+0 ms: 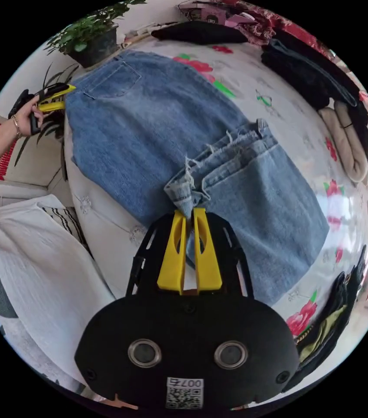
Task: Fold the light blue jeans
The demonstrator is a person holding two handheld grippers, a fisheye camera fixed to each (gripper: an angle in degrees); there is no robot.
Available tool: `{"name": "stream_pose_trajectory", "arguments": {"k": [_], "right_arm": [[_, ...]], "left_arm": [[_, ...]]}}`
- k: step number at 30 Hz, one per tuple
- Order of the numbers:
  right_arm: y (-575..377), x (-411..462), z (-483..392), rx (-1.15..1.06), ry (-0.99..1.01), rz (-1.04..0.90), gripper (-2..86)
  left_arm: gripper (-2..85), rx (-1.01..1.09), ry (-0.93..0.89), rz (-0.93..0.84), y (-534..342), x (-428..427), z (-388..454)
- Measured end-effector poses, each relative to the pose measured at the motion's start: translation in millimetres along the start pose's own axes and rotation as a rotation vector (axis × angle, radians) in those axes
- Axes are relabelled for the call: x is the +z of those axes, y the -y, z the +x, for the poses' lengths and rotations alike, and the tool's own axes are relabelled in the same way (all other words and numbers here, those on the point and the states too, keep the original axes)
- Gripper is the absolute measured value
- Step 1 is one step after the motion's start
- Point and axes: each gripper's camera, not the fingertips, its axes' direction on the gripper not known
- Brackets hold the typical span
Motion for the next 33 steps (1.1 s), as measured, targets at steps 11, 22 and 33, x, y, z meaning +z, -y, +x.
{"name": "stream_pose_trajectory", "arguments": {"k": [11,22,33], "right_arm": [[2.2,15.9,0.5,0.054,0.174,0.005,3.3],[-34.2,-9.7,46.3,0.312,0.279,0.262,4.6],[-79.7,35.6,105.0,0.483,0.397,0.25,6.7]], "left_arm": [[7.0,0.091,-0.164,0.033,-24.9,-7.7,-23.7],[6.3,1.475,0.054,-0.174,-196.3,7.4,208.2],[5.3,2.192,0.296,-0.304,-395.5,110.2,141.9]]}}
